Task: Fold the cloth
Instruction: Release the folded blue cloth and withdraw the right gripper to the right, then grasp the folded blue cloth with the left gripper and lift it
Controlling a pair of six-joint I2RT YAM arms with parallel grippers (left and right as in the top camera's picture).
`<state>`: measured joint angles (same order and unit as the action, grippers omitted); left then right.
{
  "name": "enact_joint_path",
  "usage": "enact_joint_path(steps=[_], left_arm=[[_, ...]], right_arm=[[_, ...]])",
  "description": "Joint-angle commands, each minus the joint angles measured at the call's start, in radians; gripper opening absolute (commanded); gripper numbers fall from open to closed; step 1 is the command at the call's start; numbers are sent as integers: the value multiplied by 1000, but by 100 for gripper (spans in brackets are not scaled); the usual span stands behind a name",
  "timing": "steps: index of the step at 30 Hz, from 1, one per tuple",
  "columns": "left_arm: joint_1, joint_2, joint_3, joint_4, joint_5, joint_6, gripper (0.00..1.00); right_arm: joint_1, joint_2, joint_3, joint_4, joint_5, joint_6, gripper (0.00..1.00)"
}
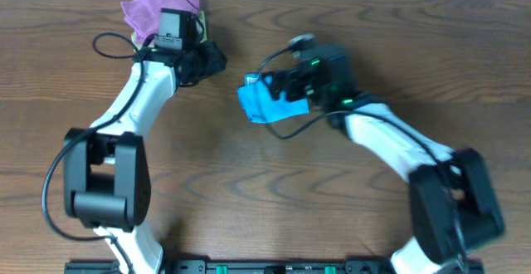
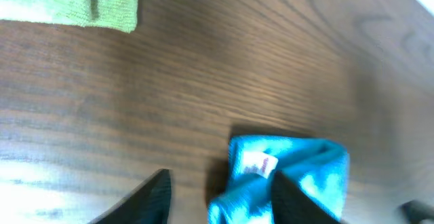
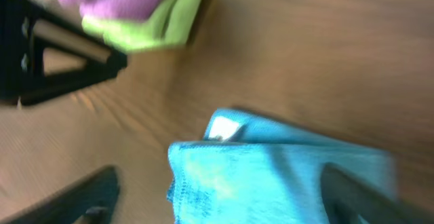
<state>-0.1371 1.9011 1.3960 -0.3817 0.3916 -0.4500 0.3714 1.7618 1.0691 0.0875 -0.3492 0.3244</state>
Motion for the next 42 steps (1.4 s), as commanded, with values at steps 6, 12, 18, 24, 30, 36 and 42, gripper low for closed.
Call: enact_joint_path(steps=[6,12,18,24,30,36,42], left_arm=[[34,-71,19,-146,128,1,77],[14,-67,-22,-156,135,-38,85],[-1,-59,-138,-104,192,-93,85],[-6,-58,-266,44,279,-174,90],[-69,-57,-340,200,268,-233,95],[-143,-55,-344,234,156,-251,95],[-164,15,-344,304,164,-299,96]], right_arm=[[-275,-280,7,-371,-161,-120,99],[-504,-579,-158,-541,-229,-250,99],[-739,-861,-432,-573,-440,-290,99],[-829,-1102,-627,-638,-497,-269,99],[-829,-1133,-632,-638,-493,-225,99],[-829,-1133,-633,-639,-491,-225,99],[-829,-1134,-633,-639,-489,-225,99]])
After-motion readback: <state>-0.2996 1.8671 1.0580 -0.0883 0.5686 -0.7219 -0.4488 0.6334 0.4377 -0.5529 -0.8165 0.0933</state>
